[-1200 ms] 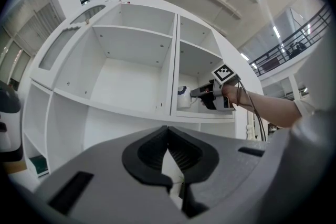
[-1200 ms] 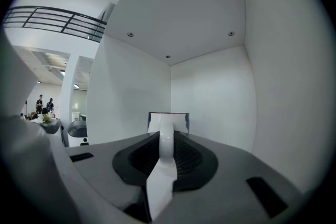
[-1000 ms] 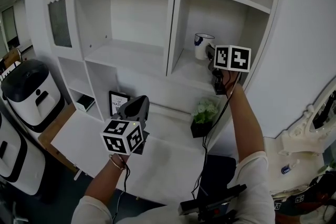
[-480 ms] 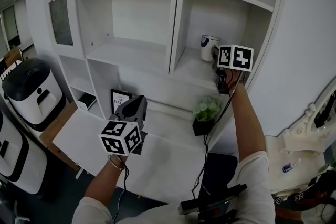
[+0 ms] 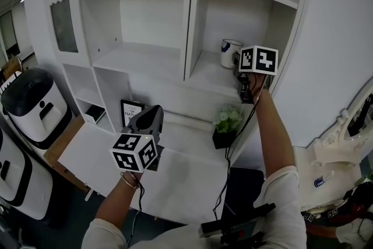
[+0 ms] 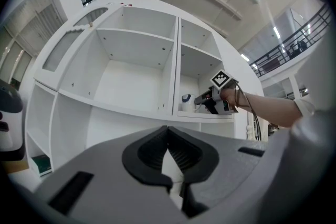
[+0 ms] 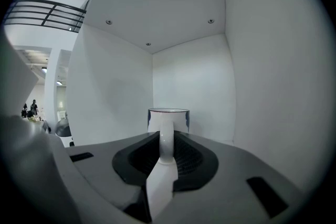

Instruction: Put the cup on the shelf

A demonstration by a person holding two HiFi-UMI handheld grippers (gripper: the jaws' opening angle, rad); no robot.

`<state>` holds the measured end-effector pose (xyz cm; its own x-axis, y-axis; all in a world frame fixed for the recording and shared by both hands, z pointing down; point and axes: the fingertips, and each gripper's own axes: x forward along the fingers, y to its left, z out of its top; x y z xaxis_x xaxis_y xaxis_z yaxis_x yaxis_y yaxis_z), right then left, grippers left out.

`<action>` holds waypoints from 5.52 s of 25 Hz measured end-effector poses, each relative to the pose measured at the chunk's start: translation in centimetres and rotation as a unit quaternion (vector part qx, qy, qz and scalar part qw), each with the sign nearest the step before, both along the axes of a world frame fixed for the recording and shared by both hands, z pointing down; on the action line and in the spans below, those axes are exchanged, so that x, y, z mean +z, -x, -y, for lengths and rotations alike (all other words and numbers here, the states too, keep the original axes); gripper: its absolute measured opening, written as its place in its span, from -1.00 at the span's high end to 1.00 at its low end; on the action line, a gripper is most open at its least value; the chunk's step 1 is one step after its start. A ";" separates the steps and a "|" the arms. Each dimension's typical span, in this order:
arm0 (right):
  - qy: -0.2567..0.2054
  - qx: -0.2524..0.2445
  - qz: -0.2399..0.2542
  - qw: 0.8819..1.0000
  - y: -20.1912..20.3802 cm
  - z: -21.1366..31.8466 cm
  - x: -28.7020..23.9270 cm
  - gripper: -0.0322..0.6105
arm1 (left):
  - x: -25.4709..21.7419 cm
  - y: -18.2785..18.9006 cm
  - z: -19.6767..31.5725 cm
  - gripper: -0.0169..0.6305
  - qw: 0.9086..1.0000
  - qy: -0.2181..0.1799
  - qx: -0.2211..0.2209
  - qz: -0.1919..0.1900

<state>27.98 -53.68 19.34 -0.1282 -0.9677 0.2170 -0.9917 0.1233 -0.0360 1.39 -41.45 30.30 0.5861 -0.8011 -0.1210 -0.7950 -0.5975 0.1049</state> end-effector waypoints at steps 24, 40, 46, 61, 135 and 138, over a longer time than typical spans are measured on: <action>-0.003 0.031 0.007 0.999 0.6 -2.3 0.4 0.30 | 1.5 2.4 -2.3 0.92 1.000 0.016 0.015 -0.001; -0.067 0.092 -0.020 0.993 1.6 -4.2 -0.4 0.15 | 3.1 4.5 -4.4 0.92 0.999 0.029 0.021 -0.024; -0.077 0.092 -0.008 0.993 2.7 -5.3 -0.6 0.15 | 3.6 5.3 -5.3 0.92 0.999 0.037 0.021 -0.022; -0.099 0.086 -0.018 0.991 4.6 -10.8 0.1 0.15 | 4.9 6.6 -8.3 0.92 0.999 0.045 0.029 -0.007; -0.094 0.069 0.003 0.993 -0.1 -36.0 19.5 0.83 | 8.6 -3.9 -16.3 0.92 0.999 0.026 0.016 0.042; -0.090 0.073 0.008 0.993 -0.4 -36.6 20.1 0.83 | 9.0 -3.4 -16.5 0.92 0.999 0.031 0.012 0.040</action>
